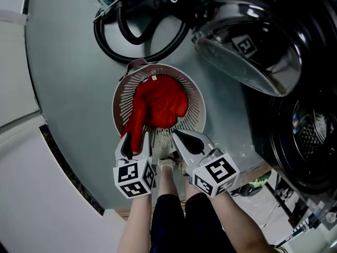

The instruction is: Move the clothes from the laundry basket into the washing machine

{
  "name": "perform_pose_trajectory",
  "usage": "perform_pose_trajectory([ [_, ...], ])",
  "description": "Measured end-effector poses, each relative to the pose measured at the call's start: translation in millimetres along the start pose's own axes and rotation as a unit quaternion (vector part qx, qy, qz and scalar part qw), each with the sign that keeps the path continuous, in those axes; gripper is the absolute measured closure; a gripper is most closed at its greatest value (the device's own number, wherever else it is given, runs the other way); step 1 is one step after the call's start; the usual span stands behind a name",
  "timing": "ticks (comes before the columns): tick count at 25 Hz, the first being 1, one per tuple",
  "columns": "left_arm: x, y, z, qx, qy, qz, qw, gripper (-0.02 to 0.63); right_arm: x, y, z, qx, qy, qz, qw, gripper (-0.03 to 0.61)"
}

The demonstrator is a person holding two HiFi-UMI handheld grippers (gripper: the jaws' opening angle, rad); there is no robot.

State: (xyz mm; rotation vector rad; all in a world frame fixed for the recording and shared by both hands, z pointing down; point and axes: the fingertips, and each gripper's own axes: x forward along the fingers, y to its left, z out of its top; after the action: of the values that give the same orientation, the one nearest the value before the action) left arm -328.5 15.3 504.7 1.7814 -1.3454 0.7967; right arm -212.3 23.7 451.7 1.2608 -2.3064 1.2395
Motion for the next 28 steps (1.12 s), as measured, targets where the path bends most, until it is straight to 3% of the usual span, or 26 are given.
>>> perform_pose_trajectory([
  [4, -8.9, 42.3, -20.0, -0.045, 0.009, 0.076, 0.9960, 0.320, 15.2, 20.7, -17.7, -0.022, 0.030, 0.028, 0.999, 0.549],
  [6, -9.1, 56.3, -32.3, -0.068, 0.016, 0.095, 0.9930, 0.291, 22.1, 27.2, -25.0, -0.032, 0.044, 0.039, 0.998, 0.549],
  [13, 14.2, 65.9, -77.4, -0.150, 0.067, 0.060, 0.9846, 0.289, 35.6, 32.0, -32.7, -0.029, 0.061, 0.049, 0.997, 0.549],
  [15, 17.2, 67.4, -81.3, -0.152, 0.070, 0.061, 0.9841, 0.341, 36.5, 30.0, -34.3, -0.031, 0.063, 0.049, 0.996, 0.549],
  [18, 18.1, 67.3, -83.6, -0.130, 0.072, 0.063, 0.9870, 0.479, 33.9, 27.7, -37.3, -0.029, 0.067, 0.050, 0.996, 0.549],
  [24, 9.8, 66.9, -83.9, -0.147, 0.083, 0.057, 0.9840, 0.502, 23.7, 29.9, -40.4, -0.019, 0.075, 0.055, 0.995, 0.549],
  [28, -14.5, 64.6, -70.7, -0.124, 0.074, 0.063, 0.9874, 0.550, 15.2, 34.2, -31.1, -0.021, 0.075, 0.051, 0.996, 0.549],
])
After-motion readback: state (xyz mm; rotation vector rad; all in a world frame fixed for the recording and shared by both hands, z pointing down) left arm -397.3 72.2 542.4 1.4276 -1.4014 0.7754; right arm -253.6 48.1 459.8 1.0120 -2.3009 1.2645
